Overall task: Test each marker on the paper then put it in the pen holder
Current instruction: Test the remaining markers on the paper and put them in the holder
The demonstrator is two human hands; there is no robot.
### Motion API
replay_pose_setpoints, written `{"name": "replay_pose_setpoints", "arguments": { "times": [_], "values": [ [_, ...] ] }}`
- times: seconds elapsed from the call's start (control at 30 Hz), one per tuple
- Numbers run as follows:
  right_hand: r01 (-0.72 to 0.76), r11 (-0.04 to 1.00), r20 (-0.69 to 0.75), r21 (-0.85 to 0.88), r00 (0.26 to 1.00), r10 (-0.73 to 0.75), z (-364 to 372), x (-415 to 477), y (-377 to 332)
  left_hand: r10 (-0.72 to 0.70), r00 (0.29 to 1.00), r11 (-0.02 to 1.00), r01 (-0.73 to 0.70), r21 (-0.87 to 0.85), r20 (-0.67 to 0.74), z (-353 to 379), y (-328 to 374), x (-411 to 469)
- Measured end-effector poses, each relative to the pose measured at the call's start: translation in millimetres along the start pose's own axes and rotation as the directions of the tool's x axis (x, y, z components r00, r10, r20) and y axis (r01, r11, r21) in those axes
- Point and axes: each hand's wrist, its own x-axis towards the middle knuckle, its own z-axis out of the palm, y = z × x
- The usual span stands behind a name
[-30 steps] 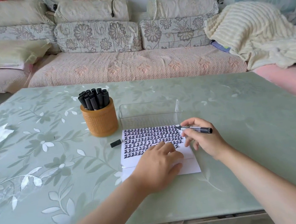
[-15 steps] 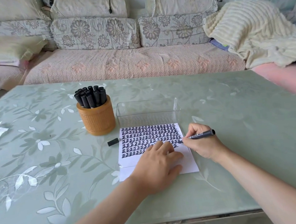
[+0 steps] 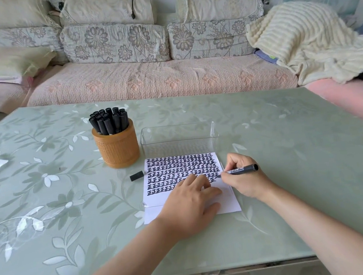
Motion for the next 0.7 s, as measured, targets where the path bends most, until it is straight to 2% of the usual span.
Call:
{"name": "replay_pose_setpoints", "arguments": {
  "times": [0.17, 0.5, 0.7],
  "values": [
    [0.016, 1.000, 0.046, -0.014, 0.999, -0.016, -1.2, 0.6, -0.6, -0.015, 1.000, 1.000, 0.015, -0.004, 0.010, 0.2, 0.2, 0.4],
    [0.028, 0.999, 0.030, 0.036, 0.999, -0.029, -0.9, 0.9, -0.4, -0.016, 1.000, 1.000, 0.016, -0.014, 0.015, -0.1, 0.3, 0.8],
    [0.038, 0.999, 0.100, 0.005, 0.994, -0.039, -3.4, -0.6, -2.2, -0.013, 1.000, 1.000, 0.013, -0.017, 0.009, 0.4, 0.4, -0.1]
  ]
}}
